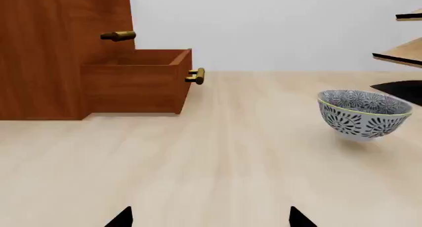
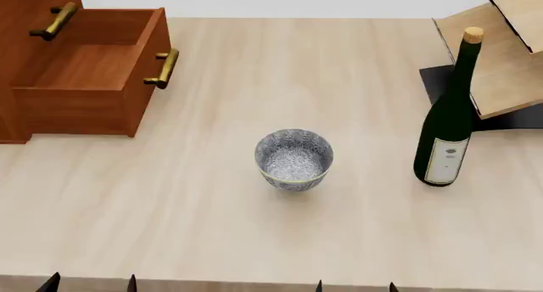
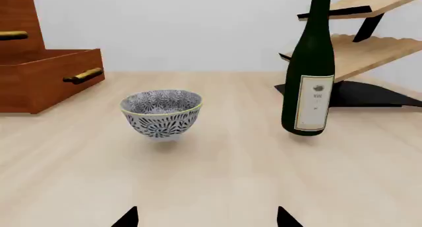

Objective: Close the bottom drawer of the cabinet and open the top drawer.

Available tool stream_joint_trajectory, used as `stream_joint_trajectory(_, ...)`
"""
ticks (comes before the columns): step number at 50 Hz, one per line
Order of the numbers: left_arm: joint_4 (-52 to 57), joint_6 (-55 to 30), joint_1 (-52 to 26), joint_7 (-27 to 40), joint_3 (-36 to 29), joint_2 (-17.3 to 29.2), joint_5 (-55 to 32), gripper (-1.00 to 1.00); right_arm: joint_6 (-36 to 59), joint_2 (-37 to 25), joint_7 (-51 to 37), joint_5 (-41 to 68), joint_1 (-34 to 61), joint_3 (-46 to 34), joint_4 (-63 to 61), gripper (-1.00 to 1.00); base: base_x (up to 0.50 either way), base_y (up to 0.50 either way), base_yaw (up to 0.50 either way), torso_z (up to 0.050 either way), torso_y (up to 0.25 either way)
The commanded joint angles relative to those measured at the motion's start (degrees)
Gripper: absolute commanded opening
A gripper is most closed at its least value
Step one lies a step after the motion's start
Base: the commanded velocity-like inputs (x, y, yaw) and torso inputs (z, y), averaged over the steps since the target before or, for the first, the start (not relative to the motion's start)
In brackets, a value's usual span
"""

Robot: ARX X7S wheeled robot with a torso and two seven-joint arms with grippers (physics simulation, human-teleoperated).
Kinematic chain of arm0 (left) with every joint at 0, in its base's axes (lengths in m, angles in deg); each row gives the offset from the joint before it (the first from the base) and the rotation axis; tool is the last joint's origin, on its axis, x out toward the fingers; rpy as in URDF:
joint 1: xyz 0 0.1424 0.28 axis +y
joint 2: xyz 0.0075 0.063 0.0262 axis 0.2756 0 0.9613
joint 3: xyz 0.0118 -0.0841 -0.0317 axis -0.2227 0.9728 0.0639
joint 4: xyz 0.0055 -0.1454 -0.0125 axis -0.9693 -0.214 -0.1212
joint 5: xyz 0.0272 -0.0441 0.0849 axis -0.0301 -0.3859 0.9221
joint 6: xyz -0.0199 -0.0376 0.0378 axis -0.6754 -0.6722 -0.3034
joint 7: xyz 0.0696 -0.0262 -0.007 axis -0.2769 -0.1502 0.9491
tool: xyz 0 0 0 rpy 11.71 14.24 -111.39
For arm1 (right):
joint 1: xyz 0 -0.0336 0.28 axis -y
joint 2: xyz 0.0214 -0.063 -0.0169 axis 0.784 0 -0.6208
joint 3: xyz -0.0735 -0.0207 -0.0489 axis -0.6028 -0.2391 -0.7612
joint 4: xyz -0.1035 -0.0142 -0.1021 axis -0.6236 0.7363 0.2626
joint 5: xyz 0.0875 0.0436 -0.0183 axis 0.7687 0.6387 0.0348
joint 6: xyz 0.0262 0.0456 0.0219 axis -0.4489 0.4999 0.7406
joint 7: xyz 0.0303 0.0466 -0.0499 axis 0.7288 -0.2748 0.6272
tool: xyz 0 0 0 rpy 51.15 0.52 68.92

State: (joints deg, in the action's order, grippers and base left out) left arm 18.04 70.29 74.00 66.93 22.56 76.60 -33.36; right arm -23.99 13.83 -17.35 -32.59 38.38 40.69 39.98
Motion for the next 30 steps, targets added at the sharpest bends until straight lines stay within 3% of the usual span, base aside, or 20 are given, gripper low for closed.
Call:
stream_joint_trajectory(1,0.0,0.0,0.0,0.6,-0.6,0.6,0.0,1.0,0.7,-1.0,-1.4,0.0,0.2,-1.4,-0.5,1.0,0.0,0.0,0.0,0.0,0.0)
stream_joint_trajectory(2,3.4,4.7,3.7,-8.0,-5.0,3.4,-7.4,1.0,0.0,-1.2,-2.1,1.1,-0.1,-1.5,-0.1,1.0,0.0,0.0,0.0,0.0,0.0)
stream_joint_trajectory(3,6.4,3.9,5.8,-16.5,-9.2,6.8,-9.7,1.0,0.6,-1.3,-2.3,2.0,0.0,-1.4,0.0,1.0,0.0,0.0,0.0,0.049,0.08)
stream_joint_trajectory(4,6.1,7.3,6.9,-10.1,-6.8,3.9,-1.1,1.0,4.9,-1.0,-4.6,1.7,1.1,-1.0,0.7,1.0,0.0,0.0,0.0,0.05,0.043)
stream_joint_trajectory(6,6.9,7.5,7.6,-10.0,-6.7,4.2,-1.6,1.0,4.5,-1.5,-5.5,1.5,1.5,-1.8,1.5,1.0,0.0,0.0,0.0,0.05,0.027)
stream_joint_trajectory(9,8.5,-0.5,6.8,-9.9,-8.3,4.7,-0.3,1.0,5.8,-1.7,-6.8,1.8,1.6,-2.3,1.5,1.0,0.0,0.0,0.0,0.05,0.027)
stream_joint_trajectory(13,8.9,1.2,7.6,-8.7,-9.2,4.8,1.1,1.0,4.8,-2.2,-7.3,3.1,1.3,-2.6,1.2,1.0,0.0,0.0,0.0,0.05,0.027)
stream_joint_trajectory(19,13.1,-4.8,6.4,-7.7,-8.8,5.1,0.2,1.0,5.8,-3.3,-6.4,4.6,0.9,-4.0,-2.2,1.0,0.0,0.0,0.0,0.05,0.028)
stream_joint_trajectory(30,38.0,-28.2,1.6,-6.6,-8.5,6.8,-0.8,1.0,28.0,-7.0,-8.3,9.3,3.0,-3.0,-25.9,1.0,0.0,0.0,0.0,0.05,0.028)
